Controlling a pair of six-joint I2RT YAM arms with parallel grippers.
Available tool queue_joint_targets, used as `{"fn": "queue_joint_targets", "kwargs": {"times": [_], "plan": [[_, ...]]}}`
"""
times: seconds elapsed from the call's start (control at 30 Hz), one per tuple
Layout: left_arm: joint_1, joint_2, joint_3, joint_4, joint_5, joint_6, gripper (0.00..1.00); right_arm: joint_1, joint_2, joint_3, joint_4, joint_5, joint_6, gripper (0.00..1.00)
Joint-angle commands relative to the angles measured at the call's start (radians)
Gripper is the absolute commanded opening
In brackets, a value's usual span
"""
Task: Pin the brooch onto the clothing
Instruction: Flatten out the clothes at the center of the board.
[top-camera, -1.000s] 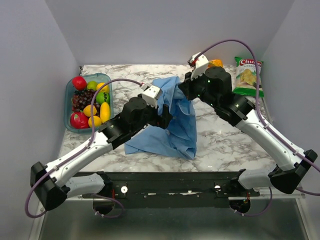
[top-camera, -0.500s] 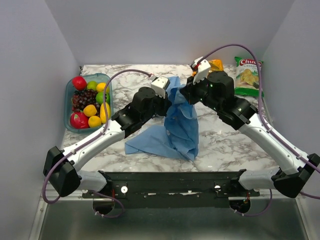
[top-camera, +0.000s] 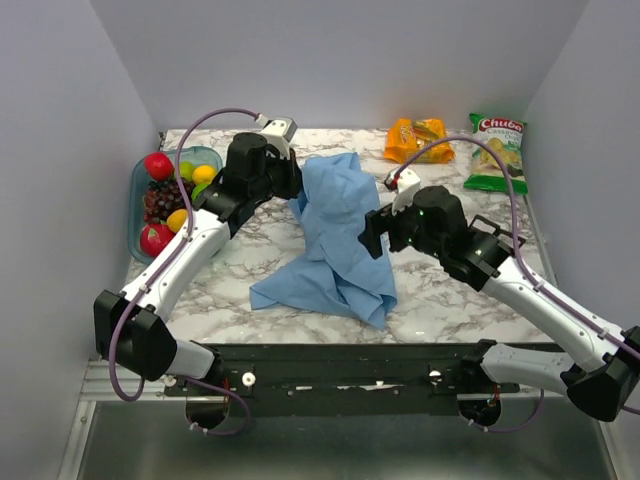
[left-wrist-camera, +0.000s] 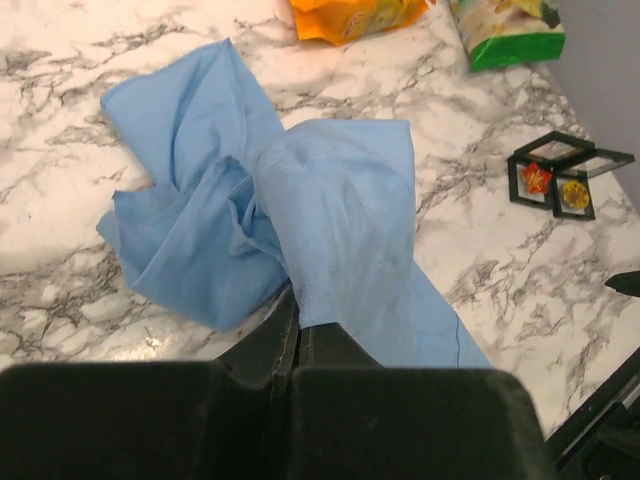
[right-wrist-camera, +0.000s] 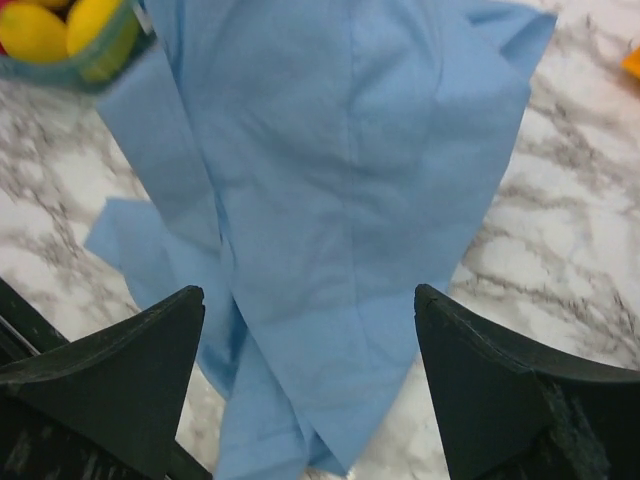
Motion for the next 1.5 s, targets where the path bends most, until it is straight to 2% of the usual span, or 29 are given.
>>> {"fn": "queue_joint_targets", "kwargs": {"times": [0.0,0.13,0.27,0.43,0.67,0.8,1.03,1.2,1.3,1.33,1.47], "plan": [[0.038,-0.015,-0.02,-0.01,0.072,0.02,0.0,0.001,-0.059,-0.136,-0.016,-0.016,0.047,0.95],[0.061,-0.017,-0.035,-0.002,0.087,0.015,0.0,0.08,-0.078,-0.277,0.022,0.042,0.09,0.95],[0.078,-0.015,-0.06,0.013,0.108,0.003,0.0,0.203,0.003,-0.298,0.053,0.156,0.143,0.94],[0.085,-0.022,-0.072,0.016,0.11,0.003,0.0,0.231,0.143,-0.288,0.15,0.231,0.176,0.88],[0.098,-0.022,-0.072,0.016,0.115,0.002,0.0,0.28,0.301,-0.231,0.211,0.303,0.11,0.82],[0.106,-0.023,-0.075,0.018,0.116,0.003,0.0,0.292,0.353,-0.226,0.214,0.339,0.091,0.8],[0.111,-0.02,-0.073,0.019,0.121,0.002,0.0,0.292,0.43,-0.188,0.168,0.441,0.105,0.65],[0.117,-0.02,-0.075,0.011,0.102,0.009,0.0,0.294,0.413,-0.176,0.133,0.48,0.128,0.61],[0.117,-0.022,-0.073,0.005,0.09,0.017,0.0,0.294,0.372,-0.183,0.127,0.478,0.136,0.52],[0.118,-0.023,-0.073,0.007,0.09,0.015,0.0,0.292,0.366,-0.189,0.127,0.483,0.134,0.44],[0.118,-0.032,-0.075,0.002,0.076,0.023,0.0,0.292,0.376,-0.194,0.121,0.543,0.131,0.25]]}}
